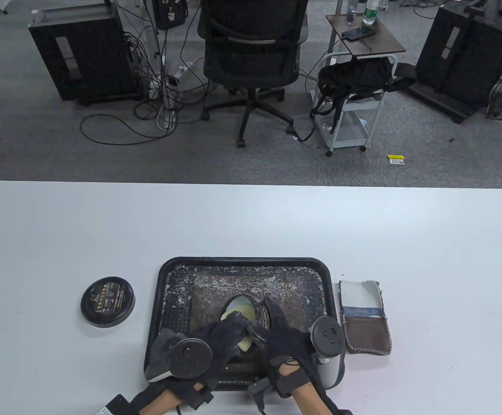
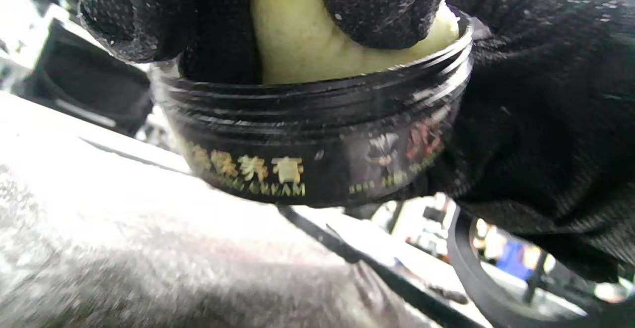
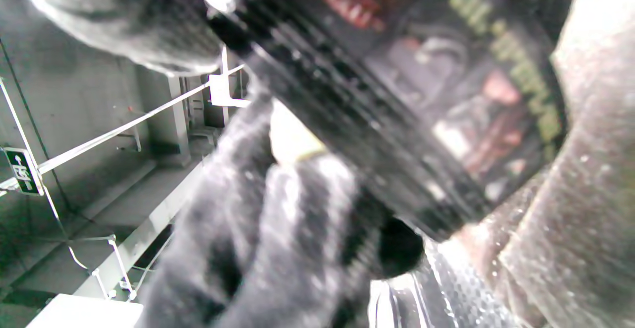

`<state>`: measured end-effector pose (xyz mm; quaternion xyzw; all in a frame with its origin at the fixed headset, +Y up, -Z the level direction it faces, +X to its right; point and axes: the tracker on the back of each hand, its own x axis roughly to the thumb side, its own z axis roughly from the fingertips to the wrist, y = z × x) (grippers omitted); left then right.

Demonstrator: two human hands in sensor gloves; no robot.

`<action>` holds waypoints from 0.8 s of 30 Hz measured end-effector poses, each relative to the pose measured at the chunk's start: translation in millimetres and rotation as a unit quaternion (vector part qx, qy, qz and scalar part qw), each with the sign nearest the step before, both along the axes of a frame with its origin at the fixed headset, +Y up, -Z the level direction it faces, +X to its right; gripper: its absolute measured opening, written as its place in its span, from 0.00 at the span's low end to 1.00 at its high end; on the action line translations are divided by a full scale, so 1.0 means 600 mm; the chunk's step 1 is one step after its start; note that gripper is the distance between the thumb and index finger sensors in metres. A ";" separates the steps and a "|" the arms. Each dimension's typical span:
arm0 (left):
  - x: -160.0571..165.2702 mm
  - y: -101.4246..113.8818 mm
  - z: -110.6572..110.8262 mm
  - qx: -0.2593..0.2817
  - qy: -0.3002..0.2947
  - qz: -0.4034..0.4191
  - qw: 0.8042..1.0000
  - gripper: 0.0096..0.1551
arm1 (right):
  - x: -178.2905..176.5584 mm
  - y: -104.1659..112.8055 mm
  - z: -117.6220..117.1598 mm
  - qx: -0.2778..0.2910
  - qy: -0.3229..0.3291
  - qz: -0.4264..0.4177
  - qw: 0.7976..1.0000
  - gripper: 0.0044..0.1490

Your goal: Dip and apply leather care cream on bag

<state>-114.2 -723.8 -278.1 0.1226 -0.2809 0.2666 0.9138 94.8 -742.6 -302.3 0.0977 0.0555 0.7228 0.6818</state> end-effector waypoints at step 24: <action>0.001 -0.005 -0.005 -0.017 -0.006 -0.024 1.000 0.29 | 0.002 -0.014 -0.008 -0.017 -0.003 -0.020 1.000 0.60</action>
